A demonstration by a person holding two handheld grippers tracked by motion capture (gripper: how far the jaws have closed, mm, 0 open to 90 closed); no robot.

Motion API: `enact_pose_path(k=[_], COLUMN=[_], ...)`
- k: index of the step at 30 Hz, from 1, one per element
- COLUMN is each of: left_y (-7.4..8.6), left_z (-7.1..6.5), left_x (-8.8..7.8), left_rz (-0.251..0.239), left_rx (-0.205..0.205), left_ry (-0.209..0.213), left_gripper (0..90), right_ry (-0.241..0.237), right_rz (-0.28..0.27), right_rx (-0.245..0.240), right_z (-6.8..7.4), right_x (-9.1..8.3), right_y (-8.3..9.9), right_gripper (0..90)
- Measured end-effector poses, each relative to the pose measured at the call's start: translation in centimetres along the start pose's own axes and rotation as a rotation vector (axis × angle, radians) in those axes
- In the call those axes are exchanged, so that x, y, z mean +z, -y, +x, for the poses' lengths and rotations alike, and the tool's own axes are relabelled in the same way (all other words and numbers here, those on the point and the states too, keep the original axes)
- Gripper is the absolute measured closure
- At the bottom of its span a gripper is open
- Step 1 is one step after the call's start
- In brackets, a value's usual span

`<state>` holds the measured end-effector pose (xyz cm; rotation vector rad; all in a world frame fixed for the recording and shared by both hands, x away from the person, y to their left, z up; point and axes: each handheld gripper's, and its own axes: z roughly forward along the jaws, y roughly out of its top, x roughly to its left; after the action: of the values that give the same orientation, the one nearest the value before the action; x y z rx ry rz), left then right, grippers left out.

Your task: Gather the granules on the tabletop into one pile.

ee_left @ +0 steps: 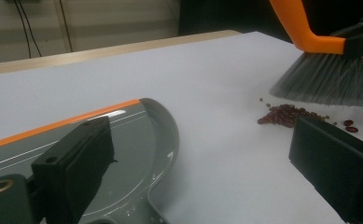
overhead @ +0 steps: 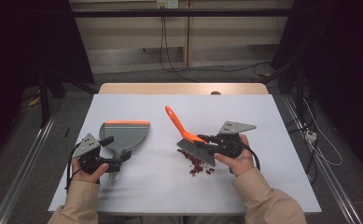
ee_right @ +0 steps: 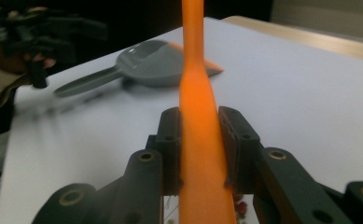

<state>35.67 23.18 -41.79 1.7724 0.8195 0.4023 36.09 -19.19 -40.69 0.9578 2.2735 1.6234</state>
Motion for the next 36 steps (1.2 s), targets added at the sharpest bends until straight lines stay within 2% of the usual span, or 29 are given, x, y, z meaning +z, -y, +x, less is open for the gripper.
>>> enact_pose_path(k=[2, 4, 8, 9, 10, 13, 15, 17, 19, 25, 29, 36], left_y=[0.0, 0.0, 0.1, 0.1, 0.1, 0.1, 0.1, 0.1, 0.2, 0.2, 0.2, 0.2], left_z=[0.0, 0.0, 0.0, 0.0, 0.0, 0.1, 0.1, 0.1, 0.1, 0.1, 0.2, 0.2], left_x=[0.0, 0.0, 0.0, 0.1, 0.1, 0.0, 0.1, 0.1, 0.1, 0.1, 0.1, 0.1], left_rz=[0.0, 0.002, 0.001, 0.002, 0.002, 0.0, 0.006, 0.007, 0.007, 0.009, 0.006, 0.006], left_rx=[-0.001, 0.0, -0.003, -0.005, -0.004, -0.005, -0.005, -0.005, -0.008, -0.007, -0.011, -0.011], left_ry=[0.001, 0.001, -0.002, -0.001, -0.001, 0.0, -0.002, 0.0, 0.0, -0.001, -0.003, -0.006], left_gripper=[6.2, 6.3, 6.3, 6.3, 6.2, 6.2, 6.2, 6.2, 6.2, 6.2, 6.2, 6.3], right_ry=[-0.054, -0.097, -0.201, -0.207, -0.229, -0.289, -0.299, -0.332, -0.367, -0.43, -0.468, -0.461], right_rz=[0.024, 0.032, 0.066, 0.076, 0.09, 0.118, 0.135, 0.133, 0.135, 0.139, 0.161, 0.143], right_rx=[-0.018, -0.01, -0.045, -0.047, -0.067, -0.081, -0.091, -0.078, -0.089, -0.111, -0.149, -0.226], right_z=[0.0, -0.1, -0.3, -0.4, -0.4, -0.8, -1.0, -1.2, -1.1, -1.1, -1.3, -2.3], right_x=[0.1, 0.2, 0.4, 0.5, 0.6, 0.7, 0.7, 0.8, 0.8, 1.2, 1.7, 2.0], right_y=[0.0, 0.1, 0.2, 0.3, 0.4, 0.9, 1.1, 1.3, 1.3, 1.7, 2.1, 1.9], right_gripper=[71.5, 71.6, 71.6, 71.5, 71.5, 71.6, 71.6, 71.6, 71.6, 71.6, 71.6, 71.6])
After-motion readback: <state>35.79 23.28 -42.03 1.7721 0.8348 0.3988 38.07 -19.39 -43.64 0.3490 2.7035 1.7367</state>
